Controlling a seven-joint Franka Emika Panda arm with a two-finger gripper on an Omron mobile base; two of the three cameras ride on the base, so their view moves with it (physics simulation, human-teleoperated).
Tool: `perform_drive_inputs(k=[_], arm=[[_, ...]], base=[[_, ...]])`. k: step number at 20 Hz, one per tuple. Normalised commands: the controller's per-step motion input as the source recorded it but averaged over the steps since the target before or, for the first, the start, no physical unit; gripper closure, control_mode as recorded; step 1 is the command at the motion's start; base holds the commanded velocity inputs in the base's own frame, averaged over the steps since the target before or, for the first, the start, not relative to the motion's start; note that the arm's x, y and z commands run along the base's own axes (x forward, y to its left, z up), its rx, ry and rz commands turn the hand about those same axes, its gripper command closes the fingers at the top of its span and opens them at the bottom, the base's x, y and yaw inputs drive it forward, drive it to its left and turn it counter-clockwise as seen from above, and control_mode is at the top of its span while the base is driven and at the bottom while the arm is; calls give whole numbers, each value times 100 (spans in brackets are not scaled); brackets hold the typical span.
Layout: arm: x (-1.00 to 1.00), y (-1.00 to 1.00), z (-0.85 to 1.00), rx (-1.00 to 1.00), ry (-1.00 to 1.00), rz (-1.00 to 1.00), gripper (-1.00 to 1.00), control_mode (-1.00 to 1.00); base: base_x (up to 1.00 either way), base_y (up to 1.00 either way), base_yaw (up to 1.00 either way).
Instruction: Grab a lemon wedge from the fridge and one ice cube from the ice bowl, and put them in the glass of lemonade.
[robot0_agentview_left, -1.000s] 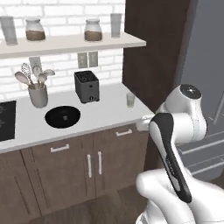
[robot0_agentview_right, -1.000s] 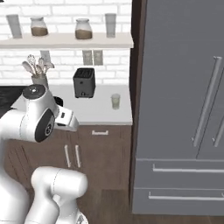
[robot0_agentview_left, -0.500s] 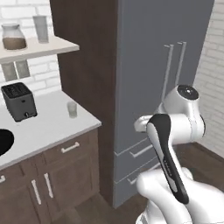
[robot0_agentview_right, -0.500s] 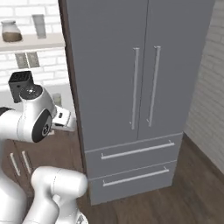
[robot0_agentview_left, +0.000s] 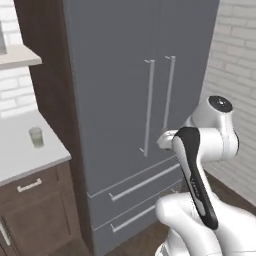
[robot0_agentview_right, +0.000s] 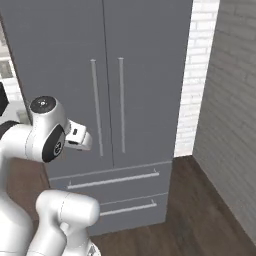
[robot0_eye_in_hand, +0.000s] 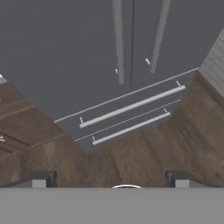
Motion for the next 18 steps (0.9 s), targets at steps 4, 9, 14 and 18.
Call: perform_drive_inputs(k=[4,9,14,18], arm=[[0,0,0,0,0,0,-100,100],[0,0,0,0,0,0,-100,100],[0,0,0,0,0,0,-100,100],[0,0,0,0,0,0,-100,100]], base=[[39,-95,51],[0,-48,53],[26,-21,31],[25,-43,15]])
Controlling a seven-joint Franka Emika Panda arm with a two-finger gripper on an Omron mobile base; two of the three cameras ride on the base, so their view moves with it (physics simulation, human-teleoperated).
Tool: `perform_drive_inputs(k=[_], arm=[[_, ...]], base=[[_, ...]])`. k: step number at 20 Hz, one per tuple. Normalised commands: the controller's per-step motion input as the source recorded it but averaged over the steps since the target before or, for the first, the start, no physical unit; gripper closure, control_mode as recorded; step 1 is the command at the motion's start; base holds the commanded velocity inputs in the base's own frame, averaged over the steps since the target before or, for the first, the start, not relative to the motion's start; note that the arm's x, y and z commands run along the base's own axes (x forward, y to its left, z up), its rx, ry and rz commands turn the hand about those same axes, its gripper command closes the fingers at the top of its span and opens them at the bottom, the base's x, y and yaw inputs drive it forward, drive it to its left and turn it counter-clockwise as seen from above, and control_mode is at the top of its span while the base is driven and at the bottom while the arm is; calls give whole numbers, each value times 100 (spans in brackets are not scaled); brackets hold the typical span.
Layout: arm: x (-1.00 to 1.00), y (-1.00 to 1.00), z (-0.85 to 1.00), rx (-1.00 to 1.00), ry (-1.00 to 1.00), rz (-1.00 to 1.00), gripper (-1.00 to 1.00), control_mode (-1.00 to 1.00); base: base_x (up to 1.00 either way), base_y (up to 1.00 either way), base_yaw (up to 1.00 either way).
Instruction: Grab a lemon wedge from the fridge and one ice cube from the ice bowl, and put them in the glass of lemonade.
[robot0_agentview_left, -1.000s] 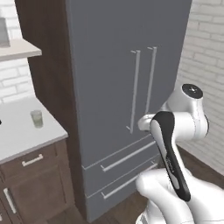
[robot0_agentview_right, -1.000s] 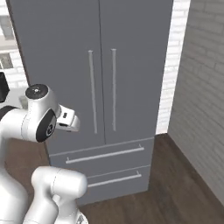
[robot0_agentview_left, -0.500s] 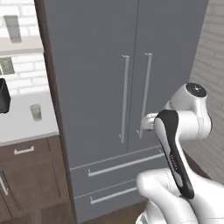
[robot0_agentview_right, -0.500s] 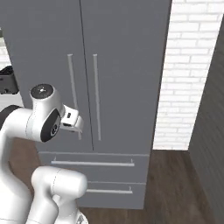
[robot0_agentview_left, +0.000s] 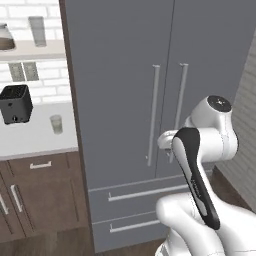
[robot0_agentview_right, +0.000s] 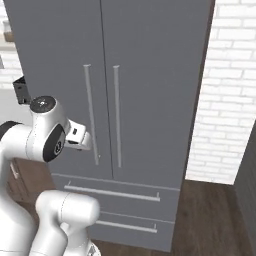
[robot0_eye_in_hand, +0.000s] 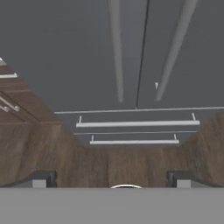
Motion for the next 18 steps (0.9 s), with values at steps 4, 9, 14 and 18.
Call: perform_drive_inputs(k=[4,9,14,18], arm=[[0,0,0,0,0,0,-100,100],[0,0,0,0,0,0,-100,100],[0,0,0,0,0,0,-100,100],[0,0,0,0,0,0,-100,100]], base=[[19,-53,0],[18,-15,0],[25,1,-3],[-32,-1,0]])
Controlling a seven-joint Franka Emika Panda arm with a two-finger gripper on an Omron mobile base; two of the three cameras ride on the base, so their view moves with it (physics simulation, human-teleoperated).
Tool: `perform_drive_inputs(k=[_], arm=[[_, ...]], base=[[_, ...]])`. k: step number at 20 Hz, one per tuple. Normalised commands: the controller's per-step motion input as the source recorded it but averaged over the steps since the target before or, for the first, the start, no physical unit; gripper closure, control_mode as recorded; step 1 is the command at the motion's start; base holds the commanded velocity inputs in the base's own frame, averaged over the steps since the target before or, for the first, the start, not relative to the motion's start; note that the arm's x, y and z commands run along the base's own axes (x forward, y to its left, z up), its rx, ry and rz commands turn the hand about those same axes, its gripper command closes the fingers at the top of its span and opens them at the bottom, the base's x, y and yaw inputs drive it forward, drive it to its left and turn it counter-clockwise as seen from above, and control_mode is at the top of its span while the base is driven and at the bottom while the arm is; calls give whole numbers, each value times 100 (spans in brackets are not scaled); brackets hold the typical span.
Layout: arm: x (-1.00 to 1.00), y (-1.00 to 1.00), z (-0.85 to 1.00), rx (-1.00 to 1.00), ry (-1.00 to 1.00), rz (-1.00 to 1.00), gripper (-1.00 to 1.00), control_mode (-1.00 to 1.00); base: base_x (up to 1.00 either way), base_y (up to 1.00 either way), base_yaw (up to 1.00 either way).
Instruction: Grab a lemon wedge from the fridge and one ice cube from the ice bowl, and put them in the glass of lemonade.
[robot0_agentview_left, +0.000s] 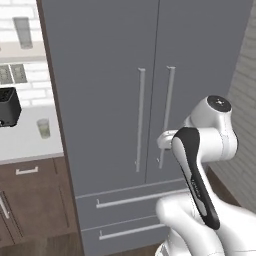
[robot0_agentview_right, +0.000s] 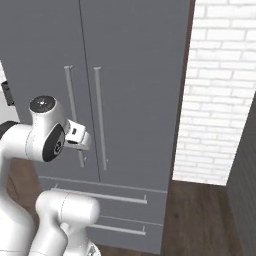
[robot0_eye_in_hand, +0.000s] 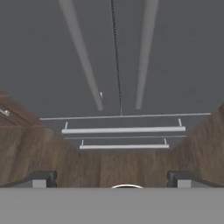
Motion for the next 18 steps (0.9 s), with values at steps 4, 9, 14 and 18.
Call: perform_drive_inputs(k=[4,9,14,18], arm=[[0,0,0,0,0,0,-100,100],[0,0,0,0,0,0,-100,100],[0,0,0,0,0,0,-100,100],[0,0,0,0,0,0,-100,100]], base=[[-48,2,0],[-40,1,0],[-13,0,-4],[-19,0,-11]])
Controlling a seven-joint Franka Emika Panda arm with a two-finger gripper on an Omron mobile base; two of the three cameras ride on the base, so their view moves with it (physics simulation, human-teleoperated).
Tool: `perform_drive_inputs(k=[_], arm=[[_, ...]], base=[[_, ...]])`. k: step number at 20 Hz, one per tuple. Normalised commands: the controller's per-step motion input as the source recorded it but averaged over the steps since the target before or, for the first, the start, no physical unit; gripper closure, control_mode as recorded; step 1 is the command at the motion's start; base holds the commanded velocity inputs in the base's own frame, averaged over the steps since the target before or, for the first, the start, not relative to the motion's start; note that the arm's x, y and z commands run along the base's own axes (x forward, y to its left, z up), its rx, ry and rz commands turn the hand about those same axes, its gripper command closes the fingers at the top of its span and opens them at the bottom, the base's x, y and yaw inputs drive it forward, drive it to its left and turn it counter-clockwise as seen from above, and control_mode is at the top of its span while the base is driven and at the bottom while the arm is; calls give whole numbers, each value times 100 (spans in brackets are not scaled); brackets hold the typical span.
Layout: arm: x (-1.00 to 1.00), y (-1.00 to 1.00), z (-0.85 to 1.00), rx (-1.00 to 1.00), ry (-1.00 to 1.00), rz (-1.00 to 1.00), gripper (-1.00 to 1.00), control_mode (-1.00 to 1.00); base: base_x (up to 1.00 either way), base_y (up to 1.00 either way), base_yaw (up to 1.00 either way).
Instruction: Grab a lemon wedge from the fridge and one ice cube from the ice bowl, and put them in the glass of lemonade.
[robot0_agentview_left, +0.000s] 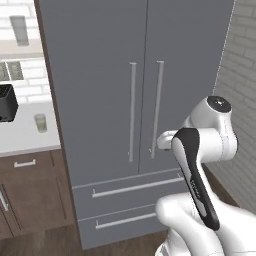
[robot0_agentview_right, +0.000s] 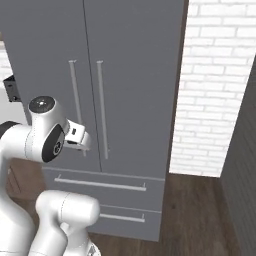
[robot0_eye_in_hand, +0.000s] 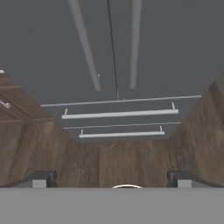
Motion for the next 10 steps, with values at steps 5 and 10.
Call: perform_drive_inputs(k=[5,10], arm=[[0,0,0,0,0,0,-100,100],[0,0,0,0,0,0,-100,100]], base=[[-38,0,-4],[-41,0,0]])
